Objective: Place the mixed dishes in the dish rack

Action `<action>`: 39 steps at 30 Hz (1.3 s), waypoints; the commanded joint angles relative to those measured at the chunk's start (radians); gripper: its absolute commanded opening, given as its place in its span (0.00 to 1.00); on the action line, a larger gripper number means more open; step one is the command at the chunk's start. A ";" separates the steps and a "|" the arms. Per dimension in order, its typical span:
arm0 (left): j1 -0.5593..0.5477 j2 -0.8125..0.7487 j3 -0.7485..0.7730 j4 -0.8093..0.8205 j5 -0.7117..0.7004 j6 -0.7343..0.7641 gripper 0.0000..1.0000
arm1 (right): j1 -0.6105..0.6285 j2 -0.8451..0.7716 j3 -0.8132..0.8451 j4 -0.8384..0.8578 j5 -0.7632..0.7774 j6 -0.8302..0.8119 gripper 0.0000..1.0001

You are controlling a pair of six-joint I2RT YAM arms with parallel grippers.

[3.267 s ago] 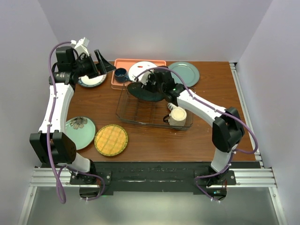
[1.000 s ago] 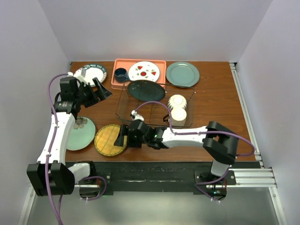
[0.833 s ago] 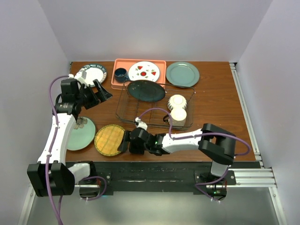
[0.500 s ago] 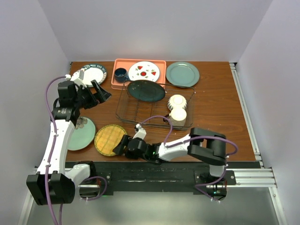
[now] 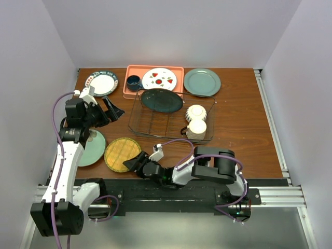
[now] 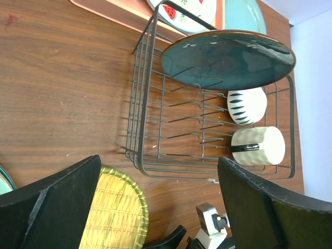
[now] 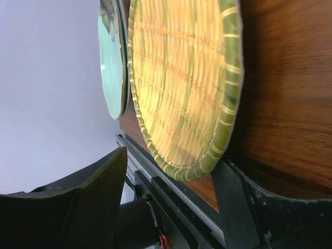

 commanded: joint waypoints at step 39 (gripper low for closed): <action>0.006 -0.034 0.099 0.016 -0.052 -0.005 1.00 | 0.017 -0.553 -0.004 -0.599 -0.009 -0.986 0.00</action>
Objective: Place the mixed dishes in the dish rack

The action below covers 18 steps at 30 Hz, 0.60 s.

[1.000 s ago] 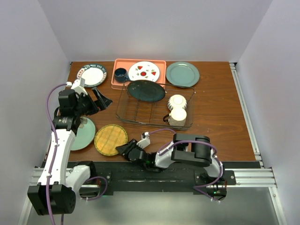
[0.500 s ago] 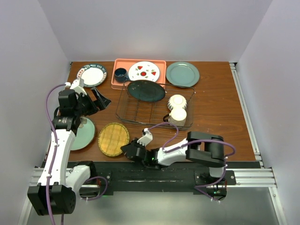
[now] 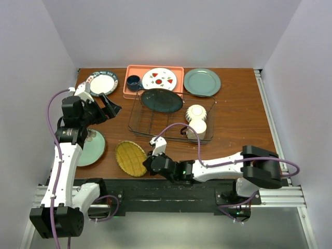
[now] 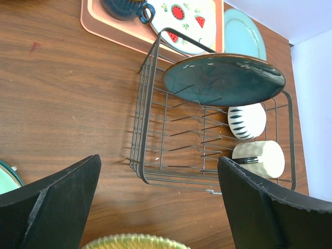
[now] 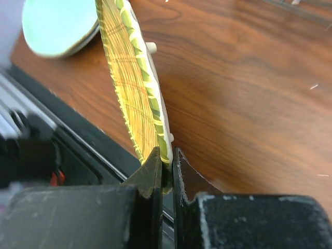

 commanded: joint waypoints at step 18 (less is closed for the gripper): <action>0.006 -0.011 0.180 -0.092 -0.051 0.046 0.98 | -0.057 -0.356 0.328 -0.472 0.032 -0.468 0.00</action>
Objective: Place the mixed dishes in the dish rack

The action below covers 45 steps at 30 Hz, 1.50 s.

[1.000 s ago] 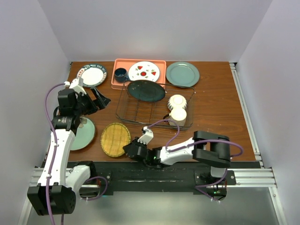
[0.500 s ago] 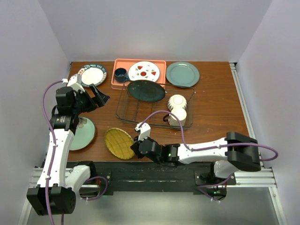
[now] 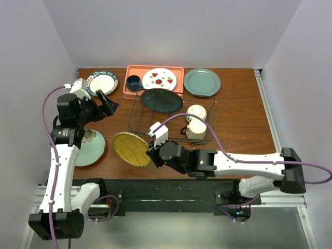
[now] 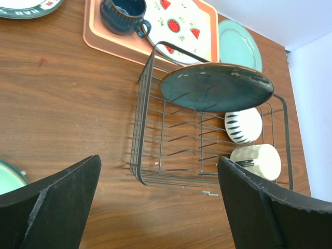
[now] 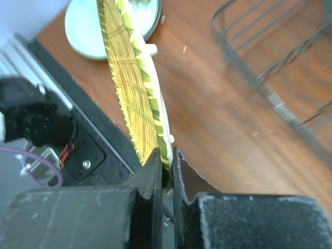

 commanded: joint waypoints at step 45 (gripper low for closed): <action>0.006 0.036 0.057 -0.004 0.083 0.098 1.00 | -0.548 0.108 0.168 0.196 -0.184 -1.153 0.00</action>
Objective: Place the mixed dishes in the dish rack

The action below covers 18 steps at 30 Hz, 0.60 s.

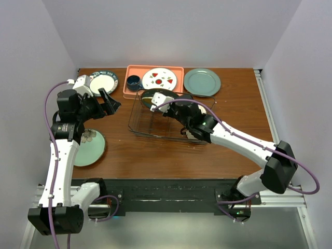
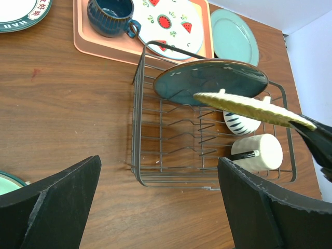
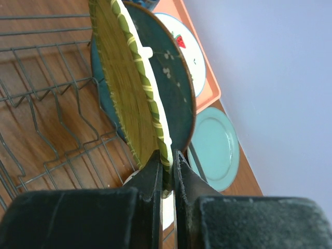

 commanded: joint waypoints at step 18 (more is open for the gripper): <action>0.006 -0.011 -0.047 0.040 0.021 0.018 1.00 | -0.056 0.103 0.043 0.125 -0.097 -0.064 0.00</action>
